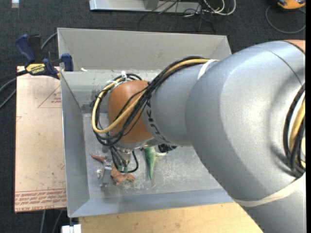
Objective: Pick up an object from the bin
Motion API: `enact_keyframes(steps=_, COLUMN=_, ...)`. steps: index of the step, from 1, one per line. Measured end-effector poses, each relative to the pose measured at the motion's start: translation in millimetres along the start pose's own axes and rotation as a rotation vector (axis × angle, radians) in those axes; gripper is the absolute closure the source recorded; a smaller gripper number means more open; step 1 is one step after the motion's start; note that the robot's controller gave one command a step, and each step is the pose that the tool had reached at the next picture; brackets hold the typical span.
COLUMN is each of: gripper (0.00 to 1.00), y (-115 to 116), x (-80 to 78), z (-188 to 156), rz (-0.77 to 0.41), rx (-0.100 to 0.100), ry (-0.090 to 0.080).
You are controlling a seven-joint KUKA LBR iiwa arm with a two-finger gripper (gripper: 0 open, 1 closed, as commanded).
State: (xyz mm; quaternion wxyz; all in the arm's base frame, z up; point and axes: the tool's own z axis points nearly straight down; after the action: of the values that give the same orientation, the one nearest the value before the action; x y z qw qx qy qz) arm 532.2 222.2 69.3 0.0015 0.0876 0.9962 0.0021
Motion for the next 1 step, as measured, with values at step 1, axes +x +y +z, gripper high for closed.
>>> enact_keyframes(steps=1, gripper=1.00, y=-13.8, x=17.7, z=0.1, rz=0.042, rx=0.003, ry=0.011)
